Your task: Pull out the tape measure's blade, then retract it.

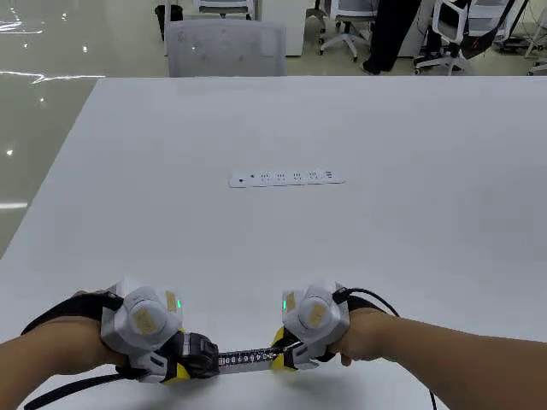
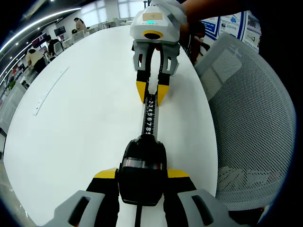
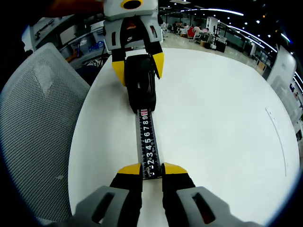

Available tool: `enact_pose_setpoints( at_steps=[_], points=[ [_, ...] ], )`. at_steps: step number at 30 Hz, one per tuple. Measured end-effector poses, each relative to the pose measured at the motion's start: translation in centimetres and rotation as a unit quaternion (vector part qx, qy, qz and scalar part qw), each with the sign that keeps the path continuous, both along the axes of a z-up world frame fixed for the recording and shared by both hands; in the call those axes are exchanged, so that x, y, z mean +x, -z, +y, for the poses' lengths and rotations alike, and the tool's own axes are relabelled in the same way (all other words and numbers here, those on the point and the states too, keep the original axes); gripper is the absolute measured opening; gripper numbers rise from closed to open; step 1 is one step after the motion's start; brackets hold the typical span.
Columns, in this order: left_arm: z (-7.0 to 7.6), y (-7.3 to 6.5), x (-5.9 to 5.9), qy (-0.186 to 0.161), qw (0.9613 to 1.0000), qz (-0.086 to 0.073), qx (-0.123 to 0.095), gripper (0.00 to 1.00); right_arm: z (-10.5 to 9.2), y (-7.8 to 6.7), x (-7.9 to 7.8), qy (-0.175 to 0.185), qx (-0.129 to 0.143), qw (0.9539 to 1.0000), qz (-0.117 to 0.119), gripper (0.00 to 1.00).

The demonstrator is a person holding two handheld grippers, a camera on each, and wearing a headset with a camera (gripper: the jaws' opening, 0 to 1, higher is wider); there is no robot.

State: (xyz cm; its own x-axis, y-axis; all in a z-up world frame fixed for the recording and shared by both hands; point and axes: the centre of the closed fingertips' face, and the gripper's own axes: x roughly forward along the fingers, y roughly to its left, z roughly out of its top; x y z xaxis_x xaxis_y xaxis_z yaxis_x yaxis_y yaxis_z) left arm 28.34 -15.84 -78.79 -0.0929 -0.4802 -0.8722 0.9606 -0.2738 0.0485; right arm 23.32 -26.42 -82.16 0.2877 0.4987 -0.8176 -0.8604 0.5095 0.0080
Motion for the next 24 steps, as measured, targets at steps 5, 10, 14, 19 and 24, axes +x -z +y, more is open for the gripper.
enact_pose_setpoints(
  at_steps=[5, 10, 14, 19, 24],
  points=[
    [0.0, 0.0, 0.0, 0.001, 1.0000, -0.001, 0.001, 0.32, -0.4, 0.1, -0.2, 0.001, 0.003, 1.0000, 0.000, 0.13],
    [0.0, 0.0, 0.0, 0.001, 1.0000, 0.000, 0.002, 0.32, -0.8, 0.1, -0.3, 0.004, 0.005, 1.0000, -0.001, 0.13],
    [0.0, 0.1, 0.0, 0.001, 1.0000, 0.001, 0.002, 0.32, -1.1, 0.1, -0.5, 0.006, 0.006, 1.0000, 0.000, 0.13],
    [0.0, 0.0, 0.0, -0.001, 1.0000, 0.002, 0.001, 0.32, -1.4, 0.0, -0.7, 0.008, 0.007, 0.9999, 0.000, 0.13],
    [0.0, 0.0, 0.0, 0.000, 1.0000, 0.002, 0.001, 0.32, -1.6, 0.0, -0.8, 0.009, 0.008, 0.9999, 0.001, 0.13]
  ],
)
